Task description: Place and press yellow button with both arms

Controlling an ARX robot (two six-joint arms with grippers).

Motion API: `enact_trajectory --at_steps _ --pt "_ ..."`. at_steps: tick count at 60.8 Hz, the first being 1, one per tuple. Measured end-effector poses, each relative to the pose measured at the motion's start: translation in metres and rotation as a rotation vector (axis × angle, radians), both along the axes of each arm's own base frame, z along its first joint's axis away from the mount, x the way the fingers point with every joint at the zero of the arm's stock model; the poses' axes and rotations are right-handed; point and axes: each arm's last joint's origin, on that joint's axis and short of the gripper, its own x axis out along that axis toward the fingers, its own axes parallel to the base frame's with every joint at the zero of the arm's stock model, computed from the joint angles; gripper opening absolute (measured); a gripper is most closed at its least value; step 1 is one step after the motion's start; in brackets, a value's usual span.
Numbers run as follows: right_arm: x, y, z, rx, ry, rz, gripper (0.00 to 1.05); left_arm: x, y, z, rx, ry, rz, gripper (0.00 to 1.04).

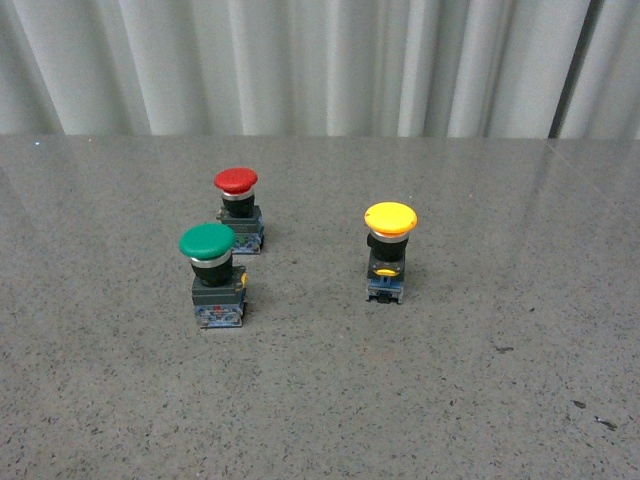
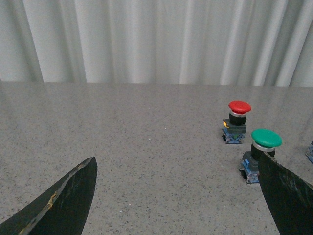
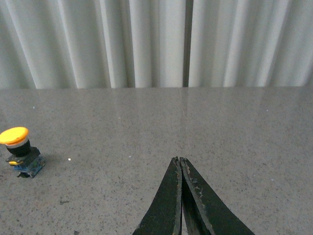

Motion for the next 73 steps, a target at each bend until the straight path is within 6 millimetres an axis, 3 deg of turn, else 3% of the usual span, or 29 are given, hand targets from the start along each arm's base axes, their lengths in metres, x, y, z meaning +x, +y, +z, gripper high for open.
enact_trajectory --at_steps 34,39,43,61,67,73 --pt "-0.01 0.0 -0.005 0.0 -0.008 0.003 0.02 0.0 0.0 0.0 0.0 0.0 0.0 0.98" --pt "-0.017 0.001 -0.011 0.001 0.046 0.006 0.02 0.0 0.0 0.0 0.0 0.0 0.0 0.98" --pt "-0.021 0.0 -0.007 0.0 -0.006 0.003 0.02 0.0 0.0 0.0 0.0 0.0 0.002 0.98" --pt "-0.021 0.0 -0.008 0.0 0.0 0.003 0.02 0.0 0.0 0.0 0.0 0.0 0.0 0.98" --pt "-0.021 0.0 -0.008 0.0 0.0 0.003 0.17 0.0 0.0 0.0 0.0 0.0 0.0 0.98" --pt "-0.021 0.0 -0.008 0.0 0.0 0.003 0.39 0.0 0.0 0.0 0.0 0.0 0.0 0.98"
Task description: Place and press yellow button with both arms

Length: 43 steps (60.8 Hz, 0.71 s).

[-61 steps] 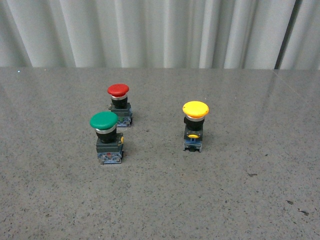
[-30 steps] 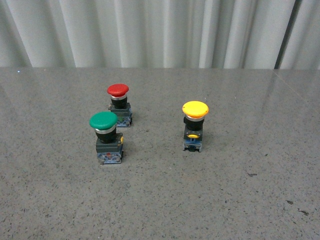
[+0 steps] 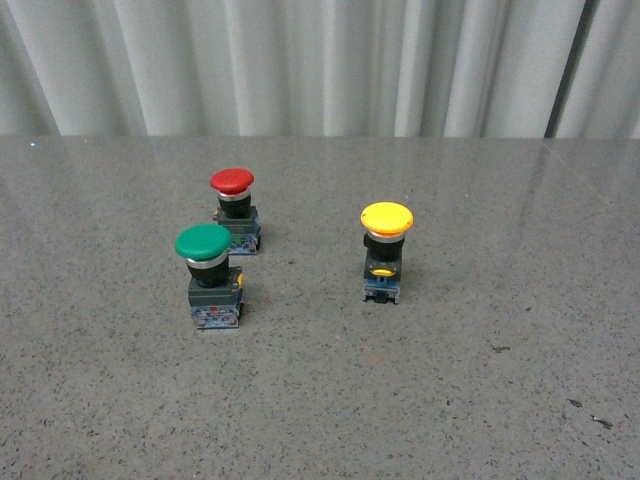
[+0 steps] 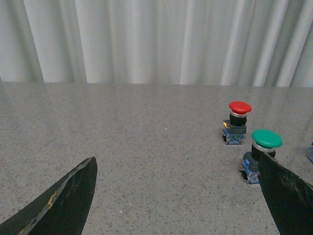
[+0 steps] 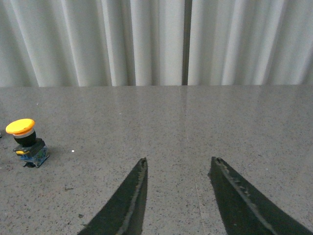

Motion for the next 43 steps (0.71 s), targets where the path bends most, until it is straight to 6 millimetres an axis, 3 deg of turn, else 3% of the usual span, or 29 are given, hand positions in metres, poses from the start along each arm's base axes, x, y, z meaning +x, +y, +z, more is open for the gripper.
enact_trajectory --at_steps 7,17,43 --pt "0.0 0.0 0.0 0.0 0.0 0.0 0.69 0.0 0.0 0.0 0.0 0.0 0.0 0.98" --pt "0.0 0.0 0.0 0.0 0.0 0.0 0.99 0.0 0.0 0.0 0.0 0.0 0.0 0.98" --pt "0.0 0.0 0.0 0.0 0.0 0.0 0.98 0.0 0.0 0.0 0.0 0.0 0.0 0.98"
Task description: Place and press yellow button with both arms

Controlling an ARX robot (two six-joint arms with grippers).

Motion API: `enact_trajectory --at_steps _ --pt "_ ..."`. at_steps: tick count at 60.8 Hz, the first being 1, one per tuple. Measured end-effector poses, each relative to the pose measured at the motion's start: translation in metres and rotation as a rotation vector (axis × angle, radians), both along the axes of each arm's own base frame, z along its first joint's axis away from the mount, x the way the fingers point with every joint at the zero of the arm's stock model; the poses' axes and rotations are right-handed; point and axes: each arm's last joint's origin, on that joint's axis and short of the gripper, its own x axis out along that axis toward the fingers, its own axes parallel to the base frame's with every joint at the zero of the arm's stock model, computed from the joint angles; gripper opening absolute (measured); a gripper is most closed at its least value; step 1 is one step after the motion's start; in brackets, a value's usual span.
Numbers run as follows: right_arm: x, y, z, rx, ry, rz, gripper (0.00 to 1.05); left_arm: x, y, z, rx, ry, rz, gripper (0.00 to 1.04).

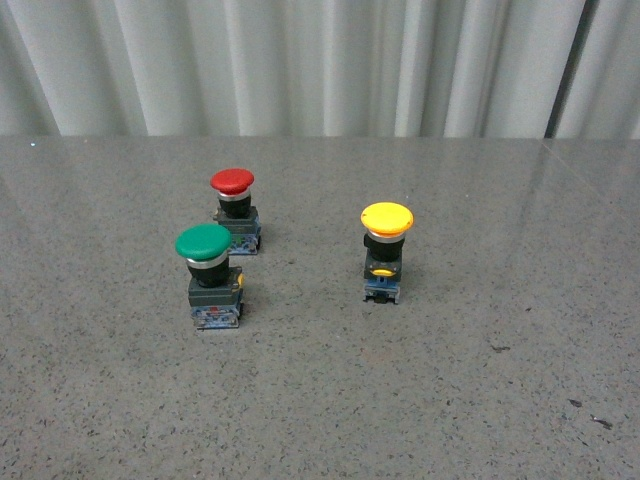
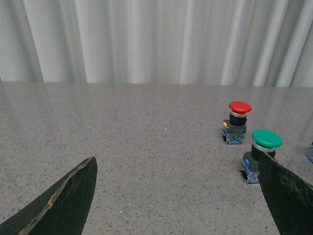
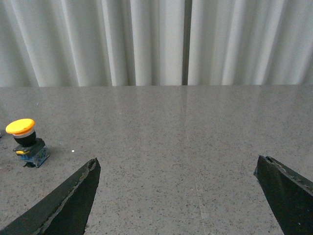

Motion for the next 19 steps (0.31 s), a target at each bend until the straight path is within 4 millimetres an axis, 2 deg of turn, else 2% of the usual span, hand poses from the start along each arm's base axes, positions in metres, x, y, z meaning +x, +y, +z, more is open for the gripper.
enact_trajectory --at_steps 19 --pt "0.0 0.0 0.0 0.0 0.0 0.0 0.98 0.0 0.0 0.0 0.0 0.0 0.0 0.98"
